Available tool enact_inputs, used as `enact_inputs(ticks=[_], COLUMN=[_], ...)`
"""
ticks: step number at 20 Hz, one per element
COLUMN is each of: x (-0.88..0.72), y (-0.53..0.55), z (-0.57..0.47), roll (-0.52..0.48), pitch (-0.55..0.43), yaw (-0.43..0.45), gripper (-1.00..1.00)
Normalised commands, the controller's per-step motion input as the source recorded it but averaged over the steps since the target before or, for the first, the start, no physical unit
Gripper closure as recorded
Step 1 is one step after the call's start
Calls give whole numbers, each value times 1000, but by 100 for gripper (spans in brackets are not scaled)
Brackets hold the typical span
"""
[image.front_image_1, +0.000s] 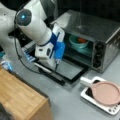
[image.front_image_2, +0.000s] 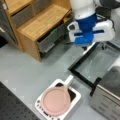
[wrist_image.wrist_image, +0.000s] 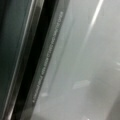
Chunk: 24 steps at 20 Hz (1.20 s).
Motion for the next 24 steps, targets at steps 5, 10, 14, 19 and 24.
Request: enact_inputs(ticks=[5,10,14,19,24], x=[-85,-149,-179,-169,-152], y=[282,306,244,145,120], z=[-95,-138,-164,-165,-154], roll=[141,150,169,168,196], pitch=[-24,-54,-72,-99,-105], yaw=[29,-18,-40,-28,-10], gripper=[-100,-100,-100,-100,-100])
